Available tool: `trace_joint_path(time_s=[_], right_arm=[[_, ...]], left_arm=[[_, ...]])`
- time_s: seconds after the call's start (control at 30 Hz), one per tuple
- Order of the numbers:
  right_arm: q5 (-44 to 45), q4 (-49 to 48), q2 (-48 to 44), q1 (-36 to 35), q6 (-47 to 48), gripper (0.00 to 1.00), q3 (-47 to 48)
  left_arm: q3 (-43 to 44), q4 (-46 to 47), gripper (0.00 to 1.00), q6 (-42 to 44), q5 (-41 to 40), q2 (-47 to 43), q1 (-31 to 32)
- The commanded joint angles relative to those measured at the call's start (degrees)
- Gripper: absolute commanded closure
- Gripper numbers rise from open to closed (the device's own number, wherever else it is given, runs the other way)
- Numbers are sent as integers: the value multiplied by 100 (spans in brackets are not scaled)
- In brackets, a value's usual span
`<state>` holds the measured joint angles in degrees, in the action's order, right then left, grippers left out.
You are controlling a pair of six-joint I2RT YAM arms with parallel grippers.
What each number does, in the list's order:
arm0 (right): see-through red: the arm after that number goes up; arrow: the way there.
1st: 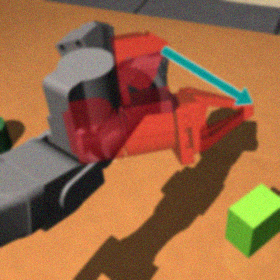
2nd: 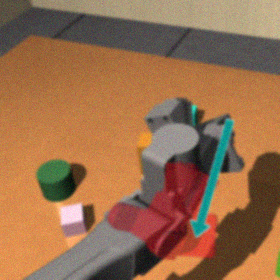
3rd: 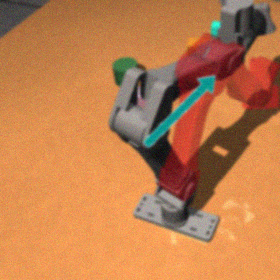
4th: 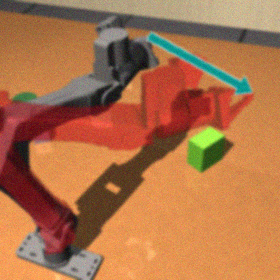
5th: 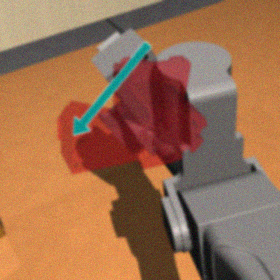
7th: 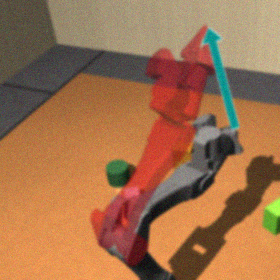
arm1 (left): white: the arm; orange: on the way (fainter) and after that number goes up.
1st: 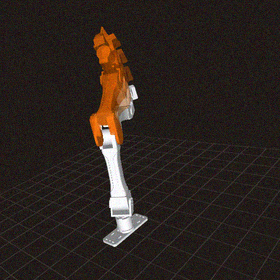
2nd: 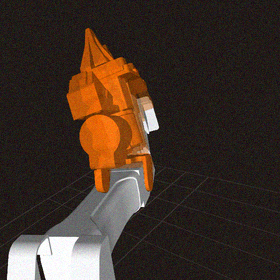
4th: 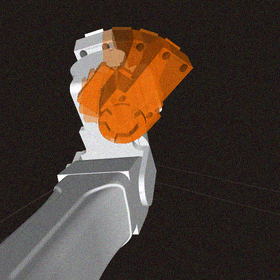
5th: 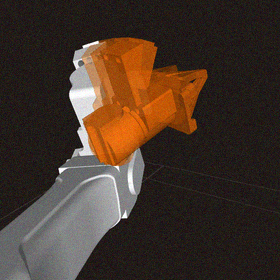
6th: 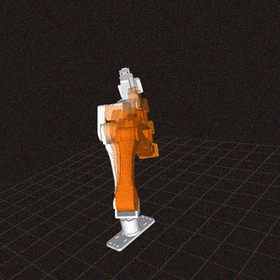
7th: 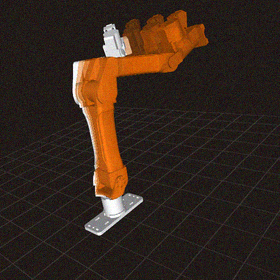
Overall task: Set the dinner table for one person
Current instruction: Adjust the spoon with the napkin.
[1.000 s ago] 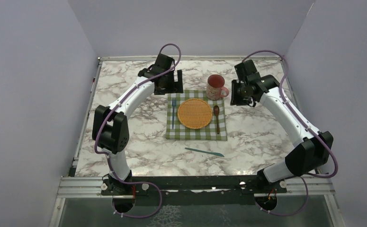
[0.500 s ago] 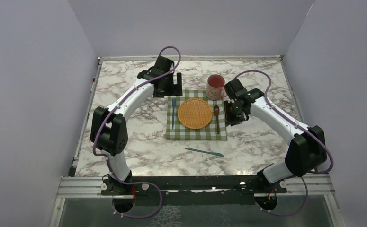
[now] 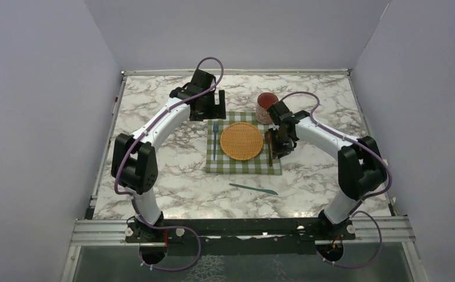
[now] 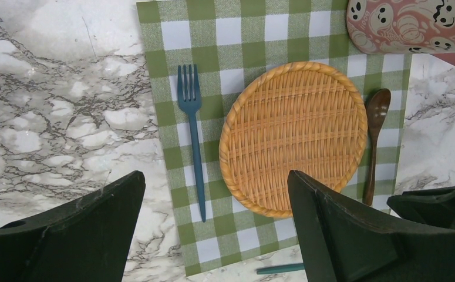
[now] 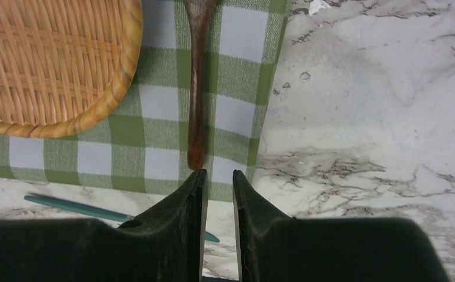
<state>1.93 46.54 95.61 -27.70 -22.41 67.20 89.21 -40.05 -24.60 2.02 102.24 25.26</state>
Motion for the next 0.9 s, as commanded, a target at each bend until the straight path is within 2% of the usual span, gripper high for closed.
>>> trace_joint_path(time_s=[0.0, 0.87], right_arm=[[-123, -345, 281, -61, 122, 74, 119], [28, -506, 1279, -95, 220, 75, 960]], left_arm=[[-66, -42, 6, -33, -152, -326, 41], [-33, -38, 6, -10, -299, -391, 41]])
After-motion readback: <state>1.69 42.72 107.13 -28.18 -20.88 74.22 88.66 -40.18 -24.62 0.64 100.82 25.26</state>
